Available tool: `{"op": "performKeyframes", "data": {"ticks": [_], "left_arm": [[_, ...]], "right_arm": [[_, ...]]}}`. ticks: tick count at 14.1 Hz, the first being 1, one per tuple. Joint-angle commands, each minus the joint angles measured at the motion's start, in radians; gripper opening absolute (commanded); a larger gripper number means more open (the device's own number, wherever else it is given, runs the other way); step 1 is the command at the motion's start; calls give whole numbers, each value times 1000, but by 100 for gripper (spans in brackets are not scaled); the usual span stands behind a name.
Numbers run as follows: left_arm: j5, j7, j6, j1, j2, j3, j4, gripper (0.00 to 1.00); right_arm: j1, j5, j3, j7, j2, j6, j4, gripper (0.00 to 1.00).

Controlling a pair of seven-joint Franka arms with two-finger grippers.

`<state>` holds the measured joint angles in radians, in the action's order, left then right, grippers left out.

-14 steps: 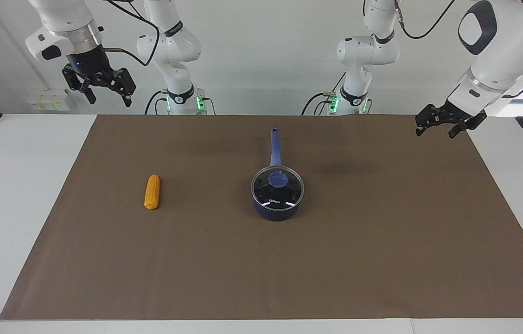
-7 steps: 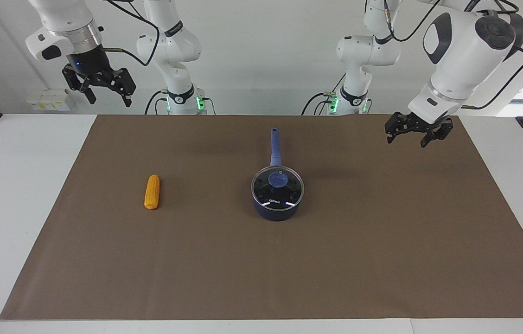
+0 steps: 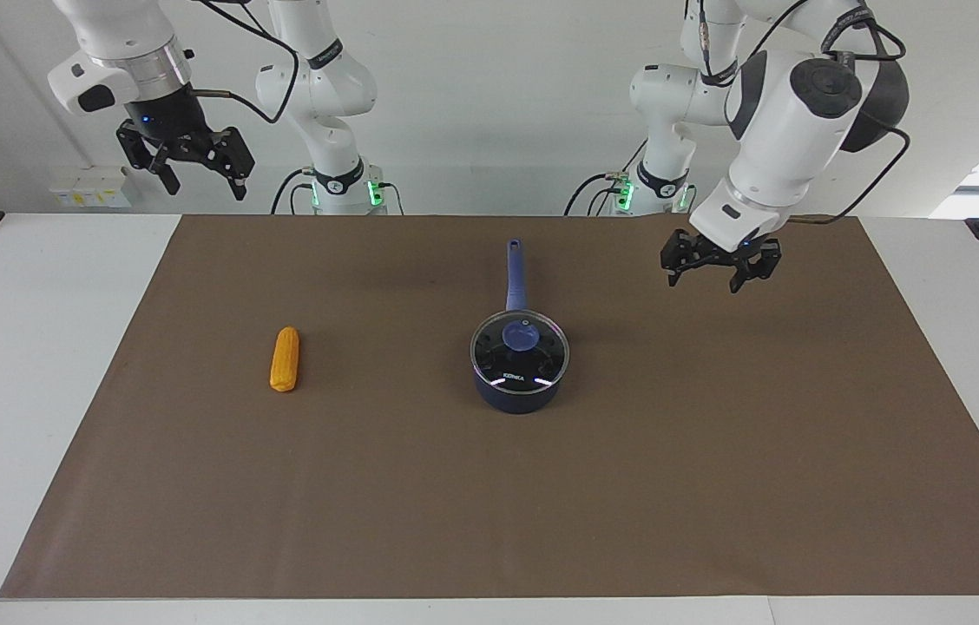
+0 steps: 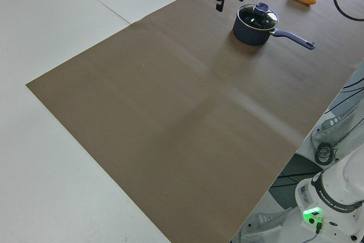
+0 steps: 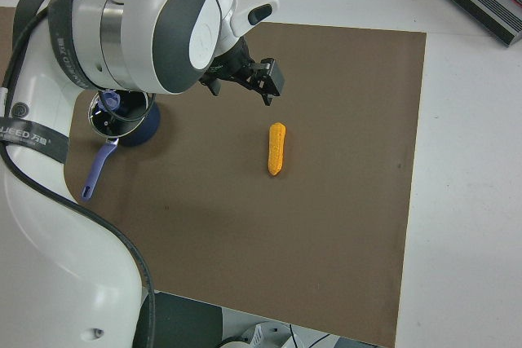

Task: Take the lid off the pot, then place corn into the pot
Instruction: 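Reach the left gripper toward the purple knob of the glass lid, then grasp the purple lid knob with the left gripper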

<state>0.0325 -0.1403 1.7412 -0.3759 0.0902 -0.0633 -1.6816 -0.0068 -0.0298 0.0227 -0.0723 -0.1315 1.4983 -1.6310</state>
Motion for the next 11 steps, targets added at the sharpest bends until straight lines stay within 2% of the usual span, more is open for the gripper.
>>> {"op": "performKeyframes", "data": {"ticks": [1, 8, 11], "left_arm": [[-2, -99, 63, -75, 29, -15, -13, 100], [7, -274, 190, -192, 152, -13, 2, 100], [18, -386, 213, -253, 222, -13, 52, 100]], "right_arm": [[-10, -13, -6, 16, -2, 17, -7, 100], [-10, -13, -6, 16, -2, 17, -7, 100], [-10, -13, -6, 16, -2, 17, -7, 100]]}}
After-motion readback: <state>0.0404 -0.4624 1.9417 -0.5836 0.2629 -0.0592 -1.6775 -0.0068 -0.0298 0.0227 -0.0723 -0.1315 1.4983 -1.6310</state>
